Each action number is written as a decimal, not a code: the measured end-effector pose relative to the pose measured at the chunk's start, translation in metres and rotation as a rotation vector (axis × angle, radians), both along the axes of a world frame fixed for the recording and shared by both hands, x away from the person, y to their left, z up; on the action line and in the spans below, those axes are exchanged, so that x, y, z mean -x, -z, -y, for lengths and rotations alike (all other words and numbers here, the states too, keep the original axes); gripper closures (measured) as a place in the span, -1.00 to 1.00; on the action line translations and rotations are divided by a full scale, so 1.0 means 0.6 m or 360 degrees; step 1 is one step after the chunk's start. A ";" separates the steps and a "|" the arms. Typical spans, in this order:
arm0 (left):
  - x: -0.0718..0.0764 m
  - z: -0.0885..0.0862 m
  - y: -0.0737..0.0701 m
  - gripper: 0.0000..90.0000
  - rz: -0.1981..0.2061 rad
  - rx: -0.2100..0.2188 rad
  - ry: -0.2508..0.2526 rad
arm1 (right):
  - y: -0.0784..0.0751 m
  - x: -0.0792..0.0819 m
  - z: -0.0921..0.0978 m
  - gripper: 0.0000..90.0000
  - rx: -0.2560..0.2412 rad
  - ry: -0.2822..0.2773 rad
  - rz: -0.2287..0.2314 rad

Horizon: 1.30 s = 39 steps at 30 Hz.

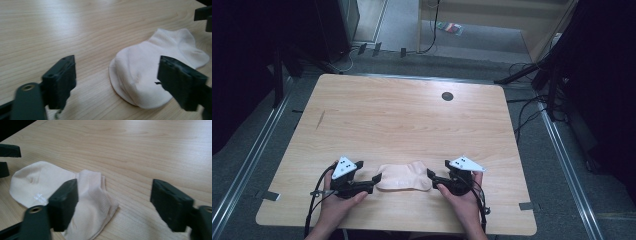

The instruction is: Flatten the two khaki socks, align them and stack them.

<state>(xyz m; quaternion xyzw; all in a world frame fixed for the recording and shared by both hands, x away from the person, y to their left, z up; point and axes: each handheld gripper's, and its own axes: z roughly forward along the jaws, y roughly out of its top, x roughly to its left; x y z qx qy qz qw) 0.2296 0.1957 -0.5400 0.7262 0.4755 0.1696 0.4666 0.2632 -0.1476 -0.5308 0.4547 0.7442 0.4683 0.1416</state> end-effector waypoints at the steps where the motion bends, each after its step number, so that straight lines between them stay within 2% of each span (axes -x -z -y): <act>1: 0.000 -0.006 -0.002 -0.69 0.0011 0.0009 -0.0004 | -0.002 0.000 0.001 -0.69 0.0002 0.0013 0.0002; 5: 0.000 -0.024 -0.007 -0.78 0.0048 0.0023 -0.0014 | -0.008 0.002 0.010 -0.81 0.0006 0.0043 0.0039; 9: -0.002 -0.047 -0.009 -0.82 0.0044 0.0065 -0.0051 | -0.011 -0.001 0.020 -0.94 -0.0015 0.0058 0.0044; 13: -0.004 -0.066 -0.011 -0.82 0.0057 0.0067 -0.0097 | -0.013 -0.003 0.032 -0.94 -0.0021 0.0107 0.0047; 17: -0.007 -0.078 -0.009 -0.82 0.0039 0.0056 -0.0135 | -0.014 -0.005 0.046 -0.92 -0.0021 0.0135 0.0045; 19: -0.008 -0.080 -0.010 -0.83 0.0048 0.0033 -0.0138 | -0.014 -0.005 0.049 -0.91 -0.0020 0.0139 0.0047; 21: -0.009 -0.081 -0.012 -0.92 0.0060 0.0023 -0.0116 | -0.014 -0.006 0.056 -0.89 -0.0006 0.0162 0.0051; 25: -0.012 -0.085 -0.011 -0.93 0.0066 -0.0001 -0.0112 | -0.014 -0.007 0.068 -0.87 -0.0015 0.0190 0.0052; 33: -0.019 -0.105 -0.008 -0.93 0.0057 0.0014 -0.0157 | -0.015 -0.012 0.094 -0.85 -0.0005 0.0250 0.0064; 39: -0.021 -0.116 -0.004 -0.93 0.0051 -0.0003 -0.0176 | -0.014 -0.013 0.111 -0.85 0.0013 0.0286 0.0069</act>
